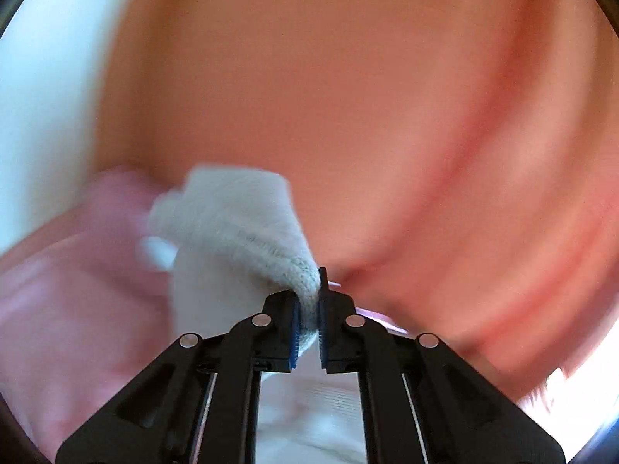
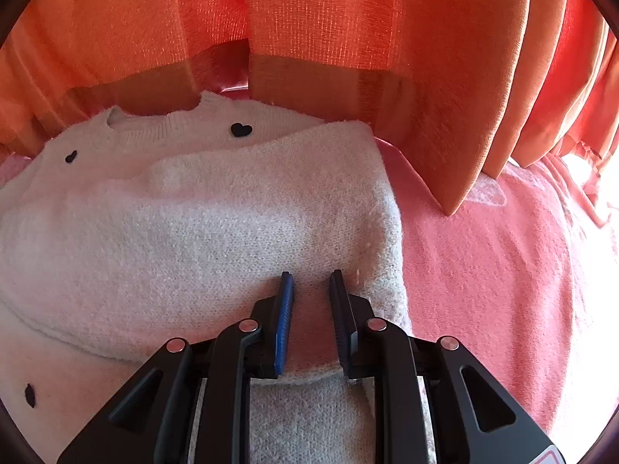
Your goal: Fold small clothes
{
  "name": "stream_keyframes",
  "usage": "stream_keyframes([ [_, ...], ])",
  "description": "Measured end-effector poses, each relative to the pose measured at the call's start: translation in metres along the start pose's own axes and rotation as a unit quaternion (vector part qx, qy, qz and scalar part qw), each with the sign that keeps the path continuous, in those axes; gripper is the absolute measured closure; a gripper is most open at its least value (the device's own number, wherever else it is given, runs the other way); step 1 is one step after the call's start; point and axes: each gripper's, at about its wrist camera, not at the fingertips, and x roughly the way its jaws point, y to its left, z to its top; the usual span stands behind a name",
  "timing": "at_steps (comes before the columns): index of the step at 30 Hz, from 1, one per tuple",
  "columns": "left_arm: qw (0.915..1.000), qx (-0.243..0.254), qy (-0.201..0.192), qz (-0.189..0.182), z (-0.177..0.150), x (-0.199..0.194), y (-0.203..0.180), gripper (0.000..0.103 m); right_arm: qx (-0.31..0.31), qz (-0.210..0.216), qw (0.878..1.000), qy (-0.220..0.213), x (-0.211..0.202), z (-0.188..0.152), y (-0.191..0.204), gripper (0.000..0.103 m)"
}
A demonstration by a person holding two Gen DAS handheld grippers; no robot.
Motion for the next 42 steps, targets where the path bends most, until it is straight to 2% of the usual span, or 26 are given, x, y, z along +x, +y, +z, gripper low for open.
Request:
stream_keyframes([
  [1, 0.9997, 0.013, 0.006, -0.021, -0.006, 0.003, -0.023, 0.097, 0.005, 0.006, 1.000, 0.000, 0.000, 0.000, -0.002, 0.083],
  [2, 0.9977, 0.030, 0.025, -0.056, -0.021, 0.011, -0.062, 0.096, 0.009, 0.012, 1.000, 0.000, 0.000, 0.000, -0.004, 0.083],
  [4, 0.9922, 0.050, 0.068, -0.092, -0.056, 0.033, -0.111, 0.096, 0.020, 0.026, 0.999, 0.000, 0.000, 0.000, -0.009, 0.083],
  [6, 0.9859, 0.058, 0.124, -0.096, -0.107, 0.064, -0.144, 0.090, 0.031, 0.043, 0.999, 0.000, 0.001, 0.001, -0.014, 0.082],
  [7, 0.9803, 0.056, 0.168, -0.089, -0.142, 0.086, -0.152, 0.087, 0.037, 0.051, 0.998, -0.001, 0.001, 0.000, -0.016, 0.081],
  [8, 0.9770, 0.052, 0.192, -0.077, -0.163, 0.092, -0.150, 0.081, 0.042, 0.063, 0.997, -0.001, 0.001, 0.000, -0.018, 0.079],
  [10, 0.9739, 0.034, 0.219, -0.049, -0.197, 0.098, -0.140, 0.078, 0.053, 0.094, 0.994, -0.001, -0.001, 0.001, -0.023, 0.067],
  [11, 0.9736, 0.014, 0.223, -0.045, -0.208, 0.095, -0.124, 0.073, 0.056, 0.100, 0.993, 0.000, -0.003, 0.002, -0.024, 0.066],
  [12, 0.9744, -0.004, 0.221, -0.043, -0.210, 0.089, -0.111, 0.064, 0.058, 0.101, 0.993, 0.001, -0.007, 0.004, -0.024, 0.064],
  [15, 0.9819, -0.044, 0.184, -0.009, -0.197, 0.045, -0.080, 0.049, 0.075, 0.116, 0.990, -0.012, -0.026, 0.016, -0.023, 0.045],
  [18, 0.9822, -0.105, 0.154, 0.025, -0.162, 0.035, -0.023, 0.037, 0.114, 0.177, 0.978, 0.002, -0.030, 0.022, -0.023, 0.042],
  [20, 0.9790, -0.136, 0.142, 0.054, -0.155, 0.029, 0.009, 0.037, 0.145, 0.215, 0.965, 0.025, -0.025, 0.022, -0.019, 0.042],
  [23, 0.9642, -0.204, 0.149, 0.082, -0.159, 0.035, 0.057, 0.037, 0.151, 0.237, 0.959, 0.036, -0.027, 0.021, -0.001, 0.042],
  [26, 0.9537, -0.250, 0.152, 0.069, -0.161, 0.036, 0.078, 0.038, 0.135, 0.243, 0.960, 0.041, -0.031, 0.026, 0.022, 0.039],
  [28, 0.9552, -0.244, 0.153, 0.068, -0.158, 0.033, 0.080, 0.038, 0.130, 0.238, 0.961, 0.049, -0.030, 0.028, 0.038, 0.033],
  [31, 0.9591, -0.224, 0.160, 0.065, -0.157, 0.045, 0.077, 0.039, 0.123, 0.221, 0.965, 0.064, -0.013, 0.030, 0.054, 0.034],
  [32, 0.9591, -0.221, 0.164, 0.065, -0.159, 0.048, 0.078, 0.046, 0.119, 0.211, 0.968, 0.067, -0.006, 0.030, 0.058, 0.038],
  [33, 0.9592, -0.220, 0.165, 0.065, -0.161, 0.054, 0.080, 0.058, 0.117, 0.207, 0.969, 0.066, -0.001, 0.032, 0.060, 0.071],
  [34, 0.9586, -0.220, 0.169, 0.065, -0.165, 0.066, 0.079, 0.068, 0.118, 0.197, 0.971, 0.069, 0.002, 0.036, 0.061, 0.091],
  [35, 0.9579, -0.223, 0.169, 0.064, -0.163, 0.065, 0.078, 0.086, 0.123, 0.207, 0.969, 0.058, -0.004, 0.040, 0.059, 0.091],
  [36, 0.9573, -0.234, 0.160, 0.054, -0.162, 0.061, 0.080, 0.096, 0.125, 0.229, 0.965, 0.028, -0.020, 0.046, 0.054, 0.092],
  [37, 0.9577, -0.240, 0.153, 0.045, -0.159, 0.057, 0.082, 0.096, 0.109, 0.256, 0.960, -0.027, -0.049, 0.059, 0.051, 0.092],
  [38, 0.9614, -0.238, 0.133, 0.036, -0.150, 0.049, 0.080, 0.096, 0.095, 0.286, 0.951, -0.072, -0.073, 0.066, 0.046, 0.092],
  [40, 0.9690, -0.220, 0.109, 0.028, -0.140, 0.041, 0.074, 0.096, 0.081, 0.350, 0.921, -0.152, -0.112, 0.073, 0.028, 0.093],
  [41, 0.9727, -0.206, 0.103, 0.028, -0.136, 0.038, 0.068, 0.096, 0.083, 0.353, 0.918, -0.161, -0.111, 0.072, 0.020, 0.093],
  [42, 0.9740, -0.199, 0.106, 0.027, -0.137, 0.038, 0.066, 0.096, 0.089, 0.336, 0.927, -0.143, -0.096, 0.071, 0.014, 0.093],
])
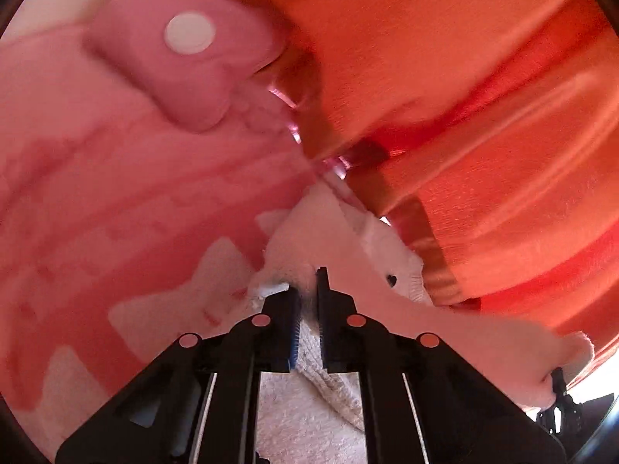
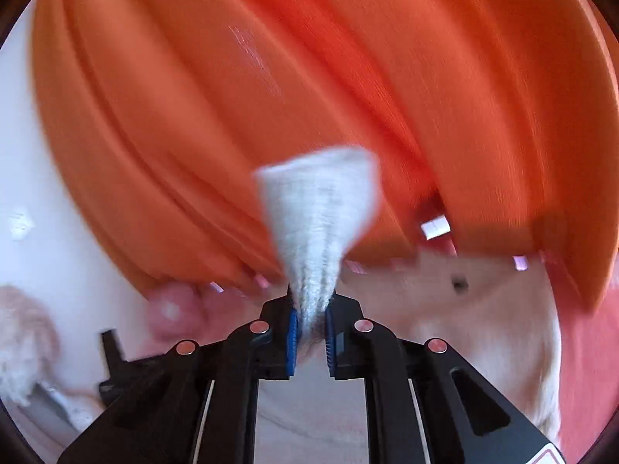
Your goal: Fold small clothes
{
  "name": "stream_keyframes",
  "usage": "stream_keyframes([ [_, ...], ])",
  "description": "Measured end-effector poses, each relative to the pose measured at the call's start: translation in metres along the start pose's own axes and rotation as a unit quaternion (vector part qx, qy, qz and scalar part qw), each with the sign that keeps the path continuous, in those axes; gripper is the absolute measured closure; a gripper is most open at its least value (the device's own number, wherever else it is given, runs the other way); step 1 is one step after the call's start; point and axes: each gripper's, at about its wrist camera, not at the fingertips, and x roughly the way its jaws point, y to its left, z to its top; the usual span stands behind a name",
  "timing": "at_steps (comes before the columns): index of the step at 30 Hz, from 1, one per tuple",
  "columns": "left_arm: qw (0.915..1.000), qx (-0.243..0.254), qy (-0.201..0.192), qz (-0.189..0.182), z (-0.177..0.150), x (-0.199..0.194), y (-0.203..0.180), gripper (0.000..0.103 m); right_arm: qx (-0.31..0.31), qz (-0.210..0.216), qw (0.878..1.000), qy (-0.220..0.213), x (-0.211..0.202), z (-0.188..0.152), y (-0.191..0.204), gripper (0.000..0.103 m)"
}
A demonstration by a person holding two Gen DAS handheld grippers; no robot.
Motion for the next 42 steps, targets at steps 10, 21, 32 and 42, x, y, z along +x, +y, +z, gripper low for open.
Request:
stream_keyframes([
  [10, 0.9963, 0.057, 0.019, 0.062, -0.024, 0.018, 0.000, 0.097, 0.054, -0.058, 0.996, 0.035, 0.016, -0.010, -0.045, 0.096],
  [21, 0.9948, 0.059, 0.034, 0.075, -0.026, 0.005, 0.012, 0.092, 0.107, -0.150, 0.976, 0.113, 0.004, -0.042, -0.090, 0.083],
  [32, 0.9662, 0.131, 0.199, 0.098, -0.097, -0.130, 0.077, 0.035, 0.108, -0.135, 0.931, 0.321, -0.157, -0.166, -0.090, 0.037],
  [42, 0.9558, 0.117, 0.257, 0.081, -0.140, -0.140, 0.081, 0.072, 0.173, -0.079, 0.918, 0.347, -0.131, -0.186, -0.069, 0.078],
])
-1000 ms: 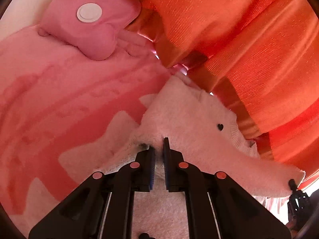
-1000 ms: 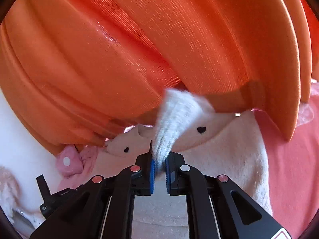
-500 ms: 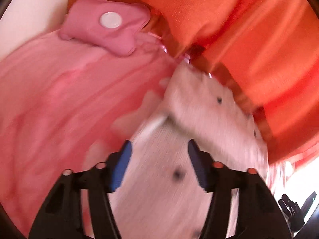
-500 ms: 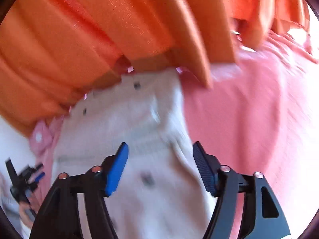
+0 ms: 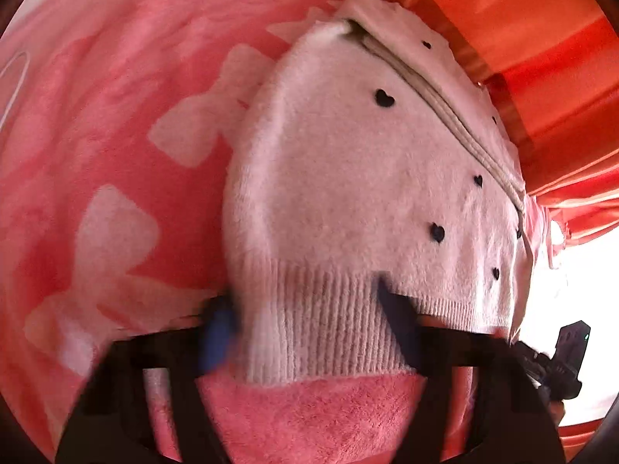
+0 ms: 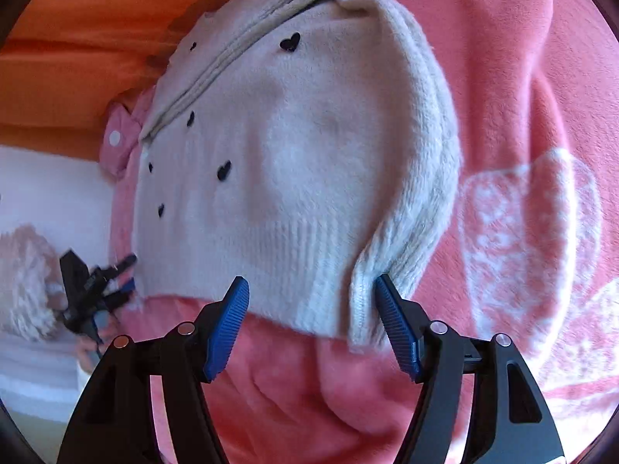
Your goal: Fold small clothes
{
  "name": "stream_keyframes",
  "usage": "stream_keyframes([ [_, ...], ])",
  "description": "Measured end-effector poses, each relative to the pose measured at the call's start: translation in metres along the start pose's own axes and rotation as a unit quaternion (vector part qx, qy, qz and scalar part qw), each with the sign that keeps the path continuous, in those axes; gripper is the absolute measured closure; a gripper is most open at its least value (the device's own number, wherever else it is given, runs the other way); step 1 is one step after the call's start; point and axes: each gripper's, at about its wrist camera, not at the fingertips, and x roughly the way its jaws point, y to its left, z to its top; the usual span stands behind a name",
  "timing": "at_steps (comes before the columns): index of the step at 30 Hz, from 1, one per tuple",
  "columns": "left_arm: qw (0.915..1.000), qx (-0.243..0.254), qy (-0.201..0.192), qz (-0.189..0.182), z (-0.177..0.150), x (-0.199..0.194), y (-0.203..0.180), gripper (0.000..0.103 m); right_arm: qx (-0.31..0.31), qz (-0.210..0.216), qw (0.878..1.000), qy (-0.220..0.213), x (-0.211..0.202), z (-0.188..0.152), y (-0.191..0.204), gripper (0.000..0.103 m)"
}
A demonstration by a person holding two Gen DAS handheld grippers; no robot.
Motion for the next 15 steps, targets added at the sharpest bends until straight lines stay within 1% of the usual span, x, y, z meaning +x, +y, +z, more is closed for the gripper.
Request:
stream_keyframes([
  [1, 0.9999, 0.000, 0.004, -0.011, 0.000, 0.000, 0.000, 0.094, -0.001, -0.009, 1.000, -0.012, 0.002, 0.000, 0.008, 0.100],
  [2, 0.9999, -0.004, 0.001, -0.015, 0.000, -0.005, 0.000, 0.095, 0.001, -0.008, 0.999, -0.031, -0.005, -0.001, 0.012, 0.101],
  [3, 0.9998, -0.003, -0.012, -0.013, -0.001, -0.017, -0.001, 0.096, 0.001, 0.001, 0.998, -0.057, -0.016, -0.005, 0.015, 0.101],
  [5, 0.9988, 0.019, -0.044, -0.009, -0.005, -0.048, -0.008, 0.096, -0.034, 0.009, 0.993, -0.112, -0.053, -0.018, 0.037, 0.102],
  [7, 0.9969, 0.040, -0.065, -0.017, -0.013, -0.076, -0.013, 0.097, -0.062, 0.007, 0.987, -0.146, -0.088, -0.039, 0.048, 0.102],
  [8, 0.9959, 0.052, -0.071, -0.022, -0.020, -0.092, -0.012, 0.097, -0.070, 0.000, 0.985, -0.156, -0.101, -0.048, 0.050, 0.102],
  [10, 0.9952, 0.062, -0.073, -0.021, -0.029, -0.104, -0.010, 0.098, -0.092, -0.041, 0.980, -0.171, -0.119, -0.064, 0.048, 0.101],
  [11, 0.9952, 0.066, -0.071, -0.015, -0.033, -0.104, -0.009, 0.098, -0.091, -0.046, 0.981, -0.163, -0.117, -0.064, 0.043, 0.100],
  [12, 0.9955, 0.063, -0.071, -0.008, -0.034, -0.100, -0.006, 0.098, -0.080, -0.046, 0.985, -0.148, -0.113, -0.063, 0.034, 0.092],
  [13, 0.9959, 0.056, -0.070, -0.006, -0.034, -0.094, -0.004, 0.099, -0.055, -0.055, 0.989, -0.124, -0.101, -0.056, 0.022, 0.074],
  [14, 0.9970, 0.044, -0.063, -0.008, -0.032, -0.084, 0.001, 0.098, -0.038, -0.064, 0.991, -0.107, -0.091, -0.051, 0.014, 0.060],
  [15, 0.9981, 0.031, -0.052, -0.007, -0.030, -0.071, 0.005, 0.098, -0.025, -0.071, 0.993, -0.091, -0.079, -0.044, 0.007, 0.041],
])
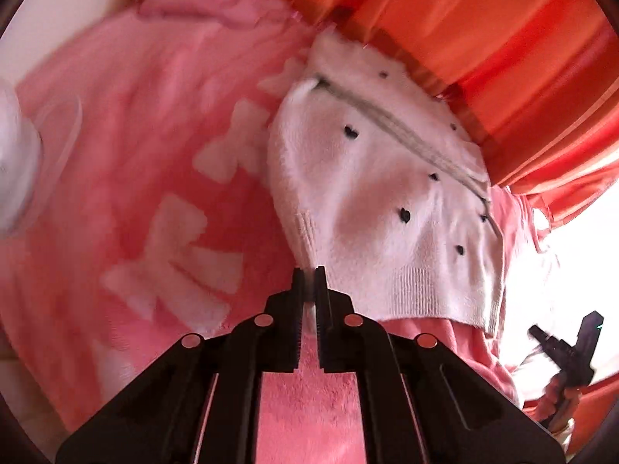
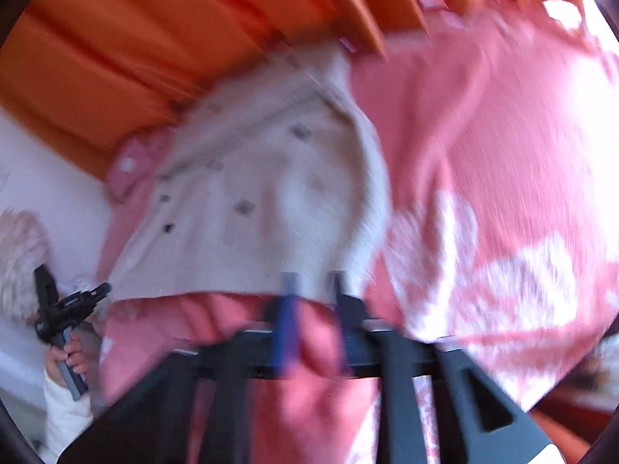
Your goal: Fold small clothes
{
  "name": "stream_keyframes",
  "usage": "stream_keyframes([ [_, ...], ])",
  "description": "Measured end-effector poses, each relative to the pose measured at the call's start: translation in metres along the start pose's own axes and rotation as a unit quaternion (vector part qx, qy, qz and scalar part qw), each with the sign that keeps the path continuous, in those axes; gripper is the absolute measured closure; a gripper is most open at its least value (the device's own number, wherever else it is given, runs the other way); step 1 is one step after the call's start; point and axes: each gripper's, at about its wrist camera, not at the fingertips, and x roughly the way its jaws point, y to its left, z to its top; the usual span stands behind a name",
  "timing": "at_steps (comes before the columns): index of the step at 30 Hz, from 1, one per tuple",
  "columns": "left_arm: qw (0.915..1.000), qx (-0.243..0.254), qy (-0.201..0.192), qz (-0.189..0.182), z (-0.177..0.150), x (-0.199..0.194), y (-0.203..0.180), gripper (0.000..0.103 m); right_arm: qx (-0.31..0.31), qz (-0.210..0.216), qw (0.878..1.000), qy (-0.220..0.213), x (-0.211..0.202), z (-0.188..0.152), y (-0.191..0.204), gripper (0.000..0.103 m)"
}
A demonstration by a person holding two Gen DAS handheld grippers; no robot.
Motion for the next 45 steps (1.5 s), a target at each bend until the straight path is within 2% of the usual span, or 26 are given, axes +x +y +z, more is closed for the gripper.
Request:
stream_keyframes([
  [2, 0.9997, -0.023, 0.010, 0.008, 0.000, 0.022, 0.004, 0.096, 0.011, -0.024, 0.999, 0.026, 0.027, 0.004, -0.006, 0.041],
  [4, 0.9985, -0.051, 0.013, 0.014, -0.001, 0.034, 0.008, 0.077, 0.033, -0.012, 0.997, 0.063, 0.051, 0.010, -0.008, 0.041],
  [5, 0.9979, -0.060, 0.012, 0.019, 0.000, 0.037, 0.009, 0.046, 0.050, -0.003, 0.996, 0.076, 0.062, 0.013, -0.006, 0.041],
  [6, 0.9965, -0.074, 0.006, 0.038, 0.001, 0.041, 0.011, 0.024, 0.059, 0.005, 0.994, 0.088, 0.073, 0.016, -0.005, 0.041],
  [8, 0.9945, -0.089, -0.016, 0.054, 0.003, 0.044, 0.015, 0.020, 0.065, 0.007, 0.992, 0.103, 0.091, 0.020, -0.001, 0.041],
  [9, 0.9940, -0.094, -0.013, 0.053, 0.005, 0.049, 0.016, 0.016, 0.065, 0.008, 0.992, 0.104, 0.096, 0.023, 0.005, 0.036],
  [11, 0.9921, -0.117, 0.004, 0.045, 0.006, 0.062, 0.023, 0.015, 0.057, 0.012, 0.994, 0.088, 0.098, 0.025, 0.018, 0.039],
  [12, 0.9925, -0.113, -0.007, 0.045, 0.006, 0.061, 0.021, 0.017, 0.054, 0.008, 0.995, 0.087, 0.102, 0.026, 0.022, 0.058],
  [13, 0.9940, -0.099, -0.008, 0.046, 0.007, 0.061, 0.018, 0.025, 0.049, 0.004, 0.995, 0.084, 0.105, 0.026, 0.026, 0.091],
  [14, 0.9967, -0.070, 0.006, 0.041, 0.010, 0.063, 0.011, 0.071, 0.049, 0.011, 0.996, 0.077, 0.104, 0.026, 0.029, 0.093],
  [15, 0.9978, -0.056, 0.025, 0.025, 0.010, 0.064, 0.008, 0.096, 0.048, 0.014, 0.997, 0.060, 0.098, 0.026, 0.025, 0.094],
  [16, 0.9976, -0.058, 0.035, 0.012, 0.011, 0.061, 0.009, 0.096, 0.030, 0.016, 0.999, 0.030, 0.080, 0.025, 0.031, 0.095],
  [18, 0.9995, -0.030, 0.012, 0.004, 0.007, 0.031, 0.004, 0.097, 0.012, 0.035, 0.999, -0.010, 0.045, 0.017, 0.037, 0.096],
  [22, 0.9996, 0.013, -0.011, -0.023, -0.016, -0.028, 0.002, 0.098, -0.021, 0.040, 0.997, -0.058, -0.023, -0.022, 0.030, 0.097],
  [25, 0.9988, 0.035, 0.002, -0.035, -0.063, -0.066, 0.005, 0.098, -0.032, 0.029, 0.997, -0.061, -0.059, -0.068, 0.018, 0.097],
  [28, 0.9982, 0.035, 0.017, -0.045, -0.119, -0.099, 0.012, 0.098, -0.046, 0.019, 0.998, -0.041, -0.089, -0.125, 0.001, 0.097],
  [30, 0.9973, 0.003, 0.023, -0.069, -0.142, -0.115, 0.013, 0.098, -0.044, 0.018, 0.998, -0.029, -0.104, -0.154, -0.008, 0.097],
  [32, 0.9947, -0.028, -0.002, -0.099, -0.143, -0.143, 0.011, 0.098, -0.054, 0.031, 0.997, -0.053, -0.134, -0.162, -0.006, 0.097],
  [34, 0.9930, -0.001, -0.056, -0.104, -0.114, -0.167, -0.006, 0.098, -0.071, 0.058, 0.988, -0.121, -0.164, -0.137, 0.009, 0.097],
  [36, 0.9891, 0.039, -0.103, -0.098, -0.078, -0.173, -0.028, 0.098, -0.094, 0.087, 0.975, -0.183, -0.181, -0.099, 0.021, 0.097],
  [38, 0.9816, 0.070, -0.151, -0.095, -0.025, -0.162, -0.049, 0.098, -0.102, 0.107, 0.960, -0.239, -0.177, -0.043, 0.026, 0.097],
  [39, 0.9795, 0.069, -0.165, -0.093, 0.001, -0.149, -0.057, 0.098, -0.094, 0.109, 0.954, -0.263, -0.161, -0.004, 0.026, 0.097],
  [40, 0.9789, 0.067, -0.170, -0.092, 0.019, -0.137, -0.061, 0.098, -0.073, 0.117, 0.954, -0.267, -0.144, 0.021, 0.020, 0.097],
  [42, 0.9801, 0.048, -0.178, -0.074, 0.067, -0.086, -0.070, 0.097, -0.018, 0.131, 0.957, -0.257, -0.095, 0.068, 0.009, 0.097],
  [44, 0.9846, 0.027, -0.169, -0.036, 0.097, -0.033, -0.065, 0.097, 0.033, 0.099, 0.966, -0.235, -0.025, 0.109, -0.003, 0.097],
  [45, 0.9884, 0.019, -0.148, -0.025, 0.108, -0.003, -0.060, 0.097, 0.047, 0.085, 0.970, -0.223, -0.002, 0.118, -0.007, 0.096],
])
